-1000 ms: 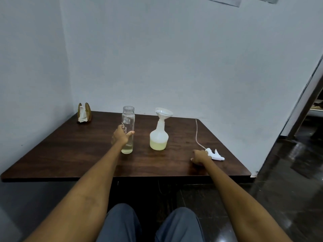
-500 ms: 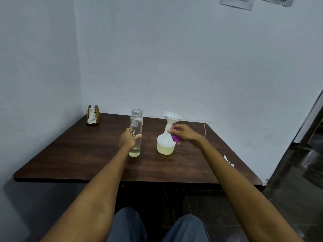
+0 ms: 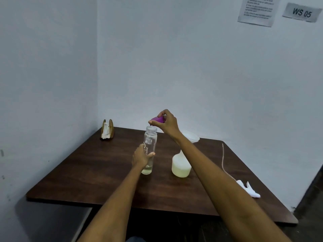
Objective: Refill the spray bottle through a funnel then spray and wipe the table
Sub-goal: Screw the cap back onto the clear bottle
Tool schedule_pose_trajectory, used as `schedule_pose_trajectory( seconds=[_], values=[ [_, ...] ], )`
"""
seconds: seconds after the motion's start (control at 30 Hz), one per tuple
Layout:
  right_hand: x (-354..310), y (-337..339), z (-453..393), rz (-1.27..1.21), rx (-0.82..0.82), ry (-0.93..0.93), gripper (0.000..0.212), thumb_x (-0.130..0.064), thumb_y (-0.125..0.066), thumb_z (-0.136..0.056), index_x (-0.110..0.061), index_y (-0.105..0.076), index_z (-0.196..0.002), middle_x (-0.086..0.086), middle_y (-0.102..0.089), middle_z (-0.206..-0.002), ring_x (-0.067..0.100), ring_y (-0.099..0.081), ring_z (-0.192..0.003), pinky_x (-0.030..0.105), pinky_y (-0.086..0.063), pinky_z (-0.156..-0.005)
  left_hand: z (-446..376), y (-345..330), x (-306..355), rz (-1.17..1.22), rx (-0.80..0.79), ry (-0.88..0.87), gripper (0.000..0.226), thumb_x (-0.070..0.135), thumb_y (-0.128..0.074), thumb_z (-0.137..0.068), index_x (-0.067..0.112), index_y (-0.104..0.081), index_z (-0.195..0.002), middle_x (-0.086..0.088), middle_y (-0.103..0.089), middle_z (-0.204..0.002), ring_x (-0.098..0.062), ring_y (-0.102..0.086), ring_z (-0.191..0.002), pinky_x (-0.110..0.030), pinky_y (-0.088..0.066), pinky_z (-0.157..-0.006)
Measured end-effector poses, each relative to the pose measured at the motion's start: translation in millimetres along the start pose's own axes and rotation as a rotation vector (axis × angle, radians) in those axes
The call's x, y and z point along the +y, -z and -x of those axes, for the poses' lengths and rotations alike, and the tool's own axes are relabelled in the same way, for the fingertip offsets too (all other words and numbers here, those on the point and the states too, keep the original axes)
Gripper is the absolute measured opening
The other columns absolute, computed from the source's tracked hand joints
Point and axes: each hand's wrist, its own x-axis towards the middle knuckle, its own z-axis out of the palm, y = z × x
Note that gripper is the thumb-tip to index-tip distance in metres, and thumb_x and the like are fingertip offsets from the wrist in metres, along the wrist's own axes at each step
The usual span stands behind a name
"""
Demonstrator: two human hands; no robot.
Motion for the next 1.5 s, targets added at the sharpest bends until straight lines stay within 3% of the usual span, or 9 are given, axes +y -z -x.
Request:
schedule_pose_trajectory(
  seconds=[0.17,0.3,0.43,0.77,1.03,1.17,1.27,1.37,1.5],
  values=[
    [29,-18,-4,0.065,-0.063,-0.028,0.04,-0.021,-0.082,-0.071,-0.012,-0.047,-0.088,0.005,-0.055,-0.089,0.017,-0.052,-0.083,0.014,-0.039,-0.061,-6,-2,0,0.031,0.017,-0.019,0.047,0.029,-0.075,-0.078,0.007,-0.053,-0.113,-0.011,-0.062,-0.114,-0.03,-0.059,-0.107,-0.032,-0.043,-0.082],
    [33,-13,-17,0.184,-0.214,-0.011,0.044,-0.02,-0.078,-0.076,-0.008,-0.052,-0.11,0.013,-0.06,-0.116,0.025,-0.058,-0.104,0.009,-0.043,-0.068,-12,-1,5,-0.05,-0.015,0.014,0.048,0.03,-0.079,-0.072,0.014,-0.046,-0.103,-0.005,-0.059,-0.111,-0.026,-0.059,-0.107,-0.032,-0.044,-0.08],
    [26,-14,-30,0.431,-0.378,0.066,0.051,-0.023,-0.07,-0.083,-0.005,-0.054,-0.127,0.013,-0.058,-0.129,0.026,-0.054,-0.116,0.019,-0.038,-0.083,-26,10,30,-0.032,0.004,0.018,0.075,0.047,-0.08,-0.067,0.017,-0.044,-0.126,-0.003,-0.056,-0.123,-0.026,-0.056,-0.117,-0.035,-0.044,-0.09],
    [-2,-10,-48,0.719,-0.544,0.02,0.032,-0.002,-0.064,-0.079,-0.004,-0.064,-0.112,0.01,-0.06,-0.106,0.019,-0.051,-0.09,0.012,-0.034,-0.053,-34,4,36,0.064,0.049,-0.063,0.051,0.047,-0.077,-0.07,0.018,-0.067,-0.109,-0.002,-0.07,-0.104,-0.02,-0.065,-0.1,-0.029,-0.046,-0.076],
    [-18,-11,-55,0.644,-0.769,0.085,0.04,0.019,-0.045,-0.069,-0.002,-0.073,-0.09,0.012,-0.07,-0.108,0.024,-0.062,-0.093,0.026,-0.052,-0.061,-33,8,24,0.151,0.07,-0.016,0.049,0.047,-0.08,-0.066,0.018,-0.068,-0.103,-0.003,-0.071,-0.101,-0.022,-0.066,-0.096,-0.031,-0.049,-0.077],
    [-20,-10,-56,0.711,-0.75,0.057,0.046,0.01,-0.054,-0.076,-0.007,-0.063,-0.118,0.011,-0.058,-0.127,0.029,-0.054,-0.116,0.026,-0.05,-0.073,-33,6,23,0.175,0.067,-0.019,0.049,0.047,-0.08,-0.066,0.018,-0.068,-0.104,-0.002,-0.072,-0.099,-0.02,-0.067,-0.094,-0.03,-0.049,-0.076],
    [-18,-7,-54,0.836,-0.771,-0.06,0.061,-0.023,-0.066,-0.085,-0.013,-0.041,-0.139,0.009,-0.043,-0.141,0.028,-0.05,-0.119,0.033,-0.051,-0.092,-33,4,22,0.183,0.07,-0.025,0.05,0.046,-0.08,-0.067,0.017,-0.068,-0.106,-0.003,-0.072,-0.1,-0.021,-0.068,-0.093,-0.031,-0.051,-0.076],
    [-19,-7,-52,0.768,-0.702,-0.17,0.06,-0.039,-0.066,-0.085,-0.007,-0.046,-0.132,0.014,-0.051,-0.13,0.026,-0.06,-0.091,0.024,-0.053,-0.065,-32,5,23,0.177,0.071,-0.031,0.052,0.047,-0.08,-0.066,0.016,-0.069,-0.107,-0.003,-0.072,-0.101,-0.021,-0.067,-0.094,-0.032,-0.052,-0.079],
    [-26,-9,-53,0.809,-0.74,-0.065,0.043,0.004,-0.061,-0.081,-0.008,-0.057,-0.122,0.015,-0.053,-0.129,0.024,-0.054,-0.092,0.017,-0.045,-0.054,-32,6,21,0.186,0.06,-0.041,0.055,0.049,-0.08,-0.065,0.016,-0.068,-0.107,-0.002,-0.072,-0.099,-0.019,-0.067,-0.094,-0.033,-0.052,-0.081]
  ],
)
